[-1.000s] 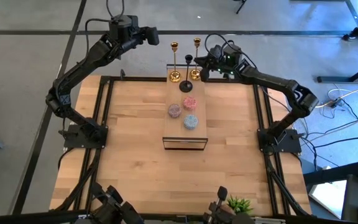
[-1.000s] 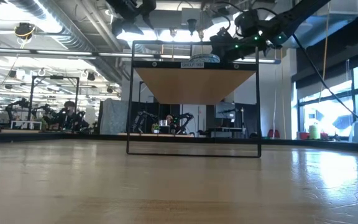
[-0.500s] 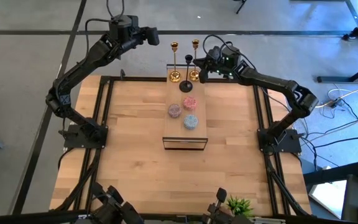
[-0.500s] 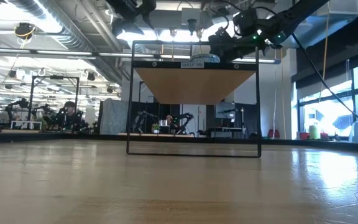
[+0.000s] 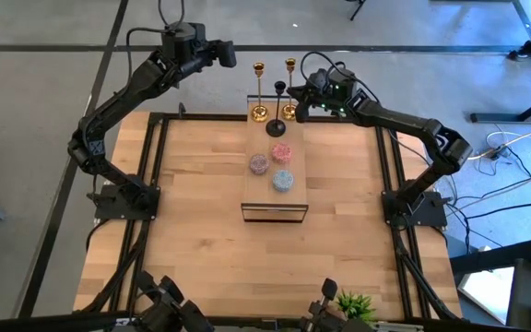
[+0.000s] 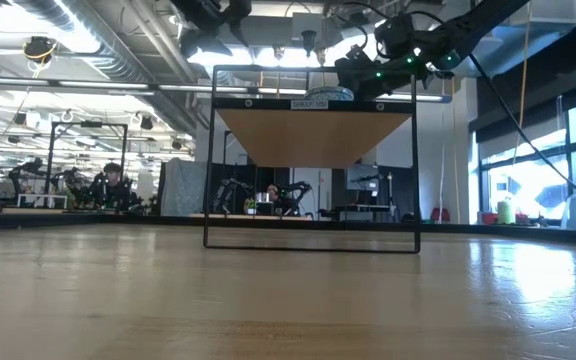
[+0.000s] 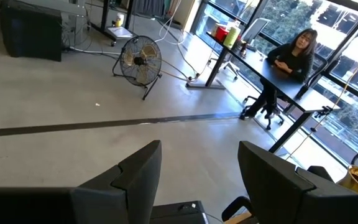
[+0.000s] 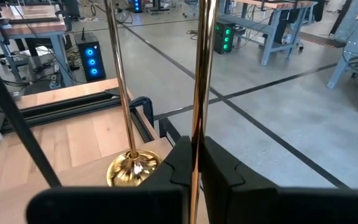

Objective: Pick & Place candle stick holders
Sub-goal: Put the gold candle holder on the shelf

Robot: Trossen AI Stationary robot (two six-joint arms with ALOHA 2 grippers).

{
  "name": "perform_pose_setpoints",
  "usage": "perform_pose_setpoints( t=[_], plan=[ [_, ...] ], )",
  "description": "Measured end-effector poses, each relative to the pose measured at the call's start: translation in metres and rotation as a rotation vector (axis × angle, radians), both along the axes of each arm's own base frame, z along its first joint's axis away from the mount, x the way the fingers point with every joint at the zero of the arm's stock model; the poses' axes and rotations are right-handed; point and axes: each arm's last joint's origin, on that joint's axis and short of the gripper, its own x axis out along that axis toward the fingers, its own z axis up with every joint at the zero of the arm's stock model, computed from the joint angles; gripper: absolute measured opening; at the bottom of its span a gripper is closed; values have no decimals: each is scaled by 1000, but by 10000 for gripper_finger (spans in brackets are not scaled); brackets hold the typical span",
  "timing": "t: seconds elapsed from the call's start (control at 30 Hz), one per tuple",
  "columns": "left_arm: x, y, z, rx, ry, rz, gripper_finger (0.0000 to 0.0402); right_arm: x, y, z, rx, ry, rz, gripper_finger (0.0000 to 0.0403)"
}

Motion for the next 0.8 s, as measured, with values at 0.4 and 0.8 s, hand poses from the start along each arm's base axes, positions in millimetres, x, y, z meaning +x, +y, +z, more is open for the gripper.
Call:
perform_pose_setpoints(
  t=[0.4,0.8],
  plan=[
    [0,0,0,-1,-1,-1,210,0,1,-1,20,11,-1,46],
    [0,0,0,-2,-3,-6,210,1,3,-4,28,36,-23,47]
  ],
)
